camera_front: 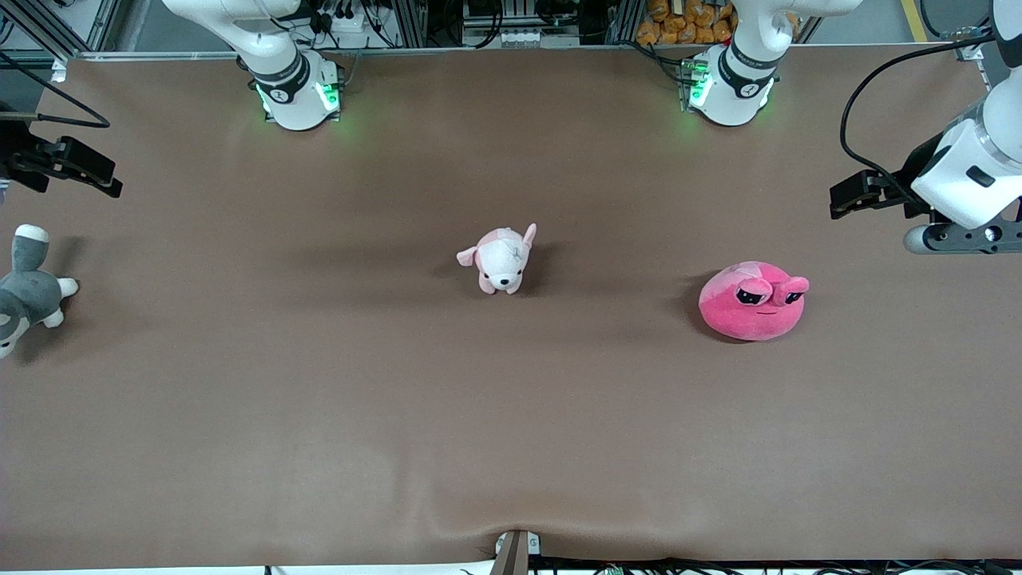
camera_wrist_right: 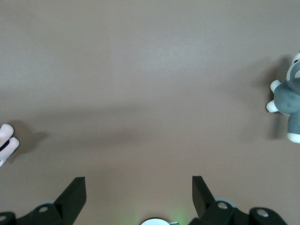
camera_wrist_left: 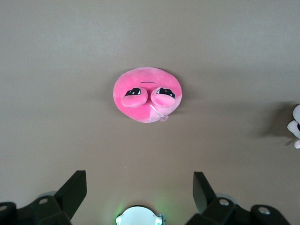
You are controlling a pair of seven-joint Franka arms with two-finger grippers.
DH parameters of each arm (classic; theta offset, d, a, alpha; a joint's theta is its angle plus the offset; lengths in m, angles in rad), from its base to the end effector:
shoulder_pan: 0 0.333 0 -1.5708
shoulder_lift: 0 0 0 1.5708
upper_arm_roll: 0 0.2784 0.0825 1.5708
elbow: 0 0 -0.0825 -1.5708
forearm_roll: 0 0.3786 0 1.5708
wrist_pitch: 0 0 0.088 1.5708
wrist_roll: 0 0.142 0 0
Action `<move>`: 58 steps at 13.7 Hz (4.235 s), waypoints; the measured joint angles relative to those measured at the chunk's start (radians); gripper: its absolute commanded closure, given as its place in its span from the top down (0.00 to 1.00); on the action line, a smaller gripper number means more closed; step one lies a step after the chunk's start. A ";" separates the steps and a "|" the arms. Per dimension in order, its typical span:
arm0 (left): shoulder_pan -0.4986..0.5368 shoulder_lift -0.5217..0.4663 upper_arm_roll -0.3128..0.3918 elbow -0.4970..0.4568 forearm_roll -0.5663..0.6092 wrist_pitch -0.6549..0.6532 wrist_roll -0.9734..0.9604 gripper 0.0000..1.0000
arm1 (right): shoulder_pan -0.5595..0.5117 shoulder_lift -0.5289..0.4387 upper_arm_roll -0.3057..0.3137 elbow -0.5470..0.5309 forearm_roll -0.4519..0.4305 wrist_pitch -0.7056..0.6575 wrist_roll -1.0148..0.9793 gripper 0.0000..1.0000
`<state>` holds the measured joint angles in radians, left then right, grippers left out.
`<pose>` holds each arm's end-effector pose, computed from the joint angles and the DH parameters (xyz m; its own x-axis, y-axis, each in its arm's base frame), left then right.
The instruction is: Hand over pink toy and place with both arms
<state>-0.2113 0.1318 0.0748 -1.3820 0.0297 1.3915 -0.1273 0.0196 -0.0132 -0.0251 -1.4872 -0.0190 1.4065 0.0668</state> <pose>0.5567 -0.0743 0.5507 0.9933 -0.0025 -0.1155 -0.0089 -0.9985 -0.0546 0.5259 -0.0059 0.5836 0.9950 -0.0753 -0.0660 -0.0739 -0.9970 0.0230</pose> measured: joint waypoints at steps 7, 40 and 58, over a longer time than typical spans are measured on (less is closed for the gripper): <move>0.000 0.000 0.000 0.005 0.000 0.000 -0.051 1.00 | 0.000 0.000 0.000 0.000 0.000 0.000 0.000 1.00; 0.042 -0.002 -0.007 0.000 0.059 0.006 -0.364 1.00 | -0.001 0.000 -0.002 0.000 0.000 0.000 0.000 1.00; 0.108 -0.060 -0.008 -0.085 0.027 0.022 -0.598 1.00 | 0.006 0.012 0.004 -0.002 0.002 0.002 0.000 1.00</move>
<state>-0.1032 0.0719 0.0669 -1.4670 0.0568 1.4140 -0.7251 0.0254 -0.0013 -0.0213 -1.4888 -0.0167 1.4082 0.0668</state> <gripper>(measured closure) 0.000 0.000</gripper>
